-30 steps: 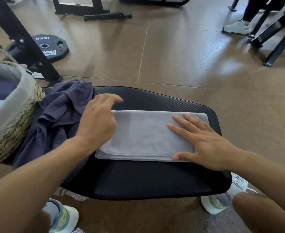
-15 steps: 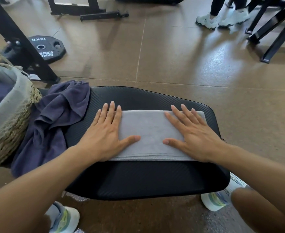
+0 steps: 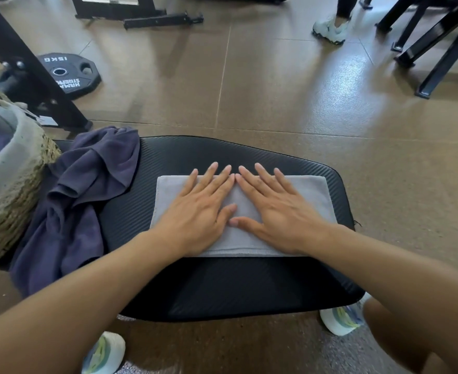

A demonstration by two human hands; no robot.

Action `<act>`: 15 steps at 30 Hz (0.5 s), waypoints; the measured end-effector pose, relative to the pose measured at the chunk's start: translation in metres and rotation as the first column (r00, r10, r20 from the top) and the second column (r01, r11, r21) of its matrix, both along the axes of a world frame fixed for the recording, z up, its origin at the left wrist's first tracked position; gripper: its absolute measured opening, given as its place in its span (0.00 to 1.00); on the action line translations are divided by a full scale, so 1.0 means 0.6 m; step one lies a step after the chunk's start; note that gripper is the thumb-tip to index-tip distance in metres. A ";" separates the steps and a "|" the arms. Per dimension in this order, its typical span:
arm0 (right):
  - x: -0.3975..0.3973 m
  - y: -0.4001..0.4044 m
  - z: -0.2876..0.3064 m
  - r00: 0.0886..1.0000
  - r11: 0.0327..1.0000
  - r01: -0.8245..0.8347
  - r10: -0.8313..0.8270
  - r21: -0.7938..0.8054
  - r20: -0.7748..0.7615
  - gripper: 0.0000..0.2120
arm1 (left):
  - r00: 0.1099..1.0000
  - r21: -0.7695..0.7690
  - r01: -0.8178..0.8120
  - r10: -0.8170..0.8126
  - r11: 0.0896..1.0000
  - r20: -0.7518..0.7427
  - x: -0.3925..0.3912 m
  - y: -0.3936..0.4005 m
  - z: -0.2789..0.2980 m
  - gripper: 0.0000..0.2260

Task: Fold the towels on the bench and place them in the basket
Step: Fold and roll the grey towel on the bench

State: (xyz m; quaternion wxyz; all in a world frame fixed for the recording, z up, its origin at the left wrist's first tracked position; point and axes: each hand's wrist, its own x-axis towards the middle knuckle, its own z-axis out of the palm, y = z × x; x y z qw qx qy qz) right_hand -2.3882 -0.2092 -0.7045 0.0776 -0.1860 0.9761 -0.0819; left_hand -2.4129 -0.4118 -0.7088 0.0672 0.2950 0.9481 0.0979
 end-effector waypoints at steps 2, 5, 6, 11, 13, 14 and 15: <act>-0.003 0.000 -0.007 1.000 1.000 0.001 -0.001 0.007 0.003 0.46 | 1.000 -0.038 -0.013 0.013 0.999 -0.001 0.000 0.003 -0.004 0.36; -0.002 0.004 -0.010 1.000 1.000 -0.009 0.009 0.012 0.005 0.46 | 1.000 -0.047 -0.025 0.025 0.999 0.006 0.002 0.000 -0.006 0.36; -0.002 0.005 -0.009 1.000 1.000 -0.011 0.011 0.013 0.000 0.46 | 1.000 -0.046 -0.028 0.028 0.999 0.003 0.003 -0.002 -0.006 0.36; 0.002 0.013 -0.010 1.000 1.000 -0.017 0.017 0.019 -0.003 0.46 | 0.998 -0.067 -0.052 0.050 0.996 -0.022 0.008 -0.013 -0.008 0.37; 0.004 0.021 -0.010 1.000 1.000 -0.010 0.010 0.029 0.000 0.46 | 0.998 -0.075 -0.062 0.061 0.995 -0.022 0.010 -0.020 -0.006 0.37; 0.004 0.026 -0.010 1.000 0.999 0.000 0.000 0.035 -0.001 0.45 | 0.997 -0.083 -0.070 0.069 0.994 -0.022 0.010 -0.024 -0.006 0.38; 0.004 0.034 -0.009 1.000 0.999 0.015 -0.015 0.038 -0.002 0.45 | 0.997 -0.092 -0.077 0.076 0.993 -0.021 0.010 -0.028 -0.006 0.38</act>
